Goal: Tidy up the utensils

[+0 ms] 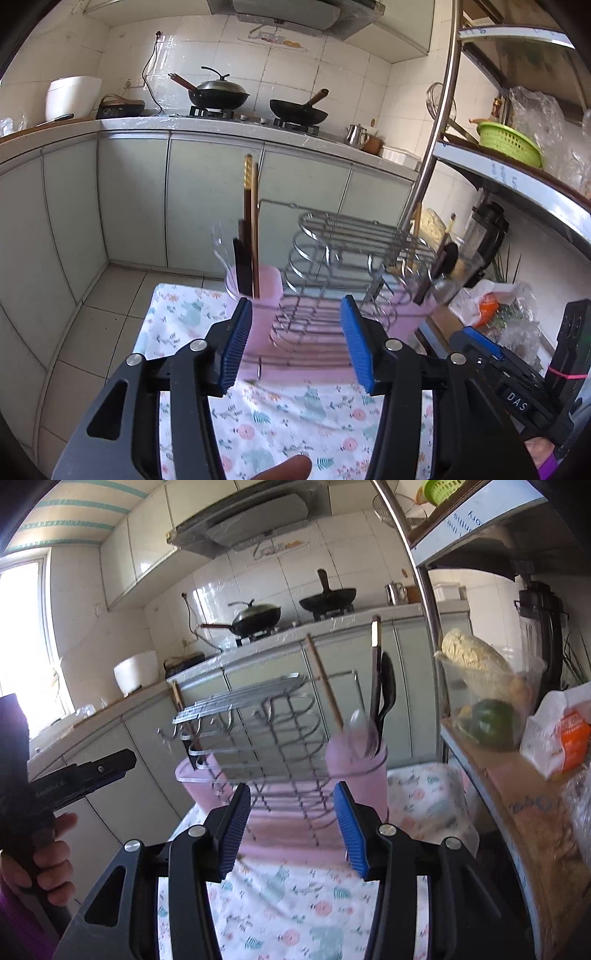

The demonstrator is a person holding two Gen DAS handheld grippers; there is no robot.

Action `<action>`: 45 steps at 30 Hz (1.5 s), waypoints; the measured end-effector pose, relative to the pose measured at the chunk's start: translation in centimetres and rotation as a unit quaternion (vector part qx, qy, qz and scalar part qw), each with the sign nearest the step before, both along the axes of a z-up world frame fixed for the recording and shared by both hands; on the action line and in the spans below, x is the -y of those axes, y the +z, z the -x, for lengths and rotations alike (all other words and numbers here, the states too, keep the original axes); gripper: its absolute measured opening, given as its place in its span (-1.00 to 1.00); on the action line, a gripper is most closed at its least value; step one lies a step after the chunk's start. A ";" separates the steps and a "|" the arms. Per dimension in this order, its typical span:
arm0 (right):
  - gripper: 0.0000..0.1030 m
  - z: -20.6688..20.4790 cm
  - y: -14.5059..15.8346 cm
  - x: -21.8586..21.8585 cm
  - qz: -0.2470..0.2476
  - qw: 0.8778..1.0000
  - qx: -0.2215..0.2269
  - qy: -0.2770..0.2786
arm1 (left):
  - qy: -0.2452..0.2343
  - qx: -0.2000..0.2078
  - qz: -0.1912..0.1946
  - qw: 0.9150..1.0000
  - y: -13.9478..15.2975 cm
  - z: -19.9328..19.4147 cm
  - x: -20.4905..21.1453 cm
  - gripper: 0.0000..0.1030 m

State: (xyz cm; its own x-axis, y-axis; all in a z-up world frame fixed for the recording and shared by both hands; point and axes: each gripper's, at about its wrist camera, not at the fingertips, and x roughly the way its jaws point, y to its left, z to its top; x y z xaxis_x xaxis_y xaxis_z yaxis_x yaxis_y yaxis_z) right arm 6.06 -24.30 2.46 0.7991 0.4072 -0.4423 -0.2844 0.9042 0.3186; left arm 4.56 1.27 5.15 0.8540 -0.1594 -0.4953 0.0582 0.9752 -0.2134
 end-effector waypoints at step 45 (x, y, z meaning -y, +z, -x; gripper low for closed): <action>0.23 4.3 -2.0 -3.6 0.077 0.996 -0.025 -0.022 | 0.023 -0.041 -0.047 0.998 -5.6 3.9 4.1 -0.03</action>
State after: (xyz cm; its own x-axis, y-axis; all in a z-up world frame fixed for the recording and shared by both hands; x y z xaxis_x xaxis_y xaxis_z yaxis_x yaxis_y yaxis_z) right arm 1.81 -20.74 0.46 0.7904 0.2953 -0.5367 -0.2299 0.9551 0.1869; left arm 0.62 -2.87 -0.45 0.8157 -0.0703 -0.5742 -0.0004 0.9925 -0.1221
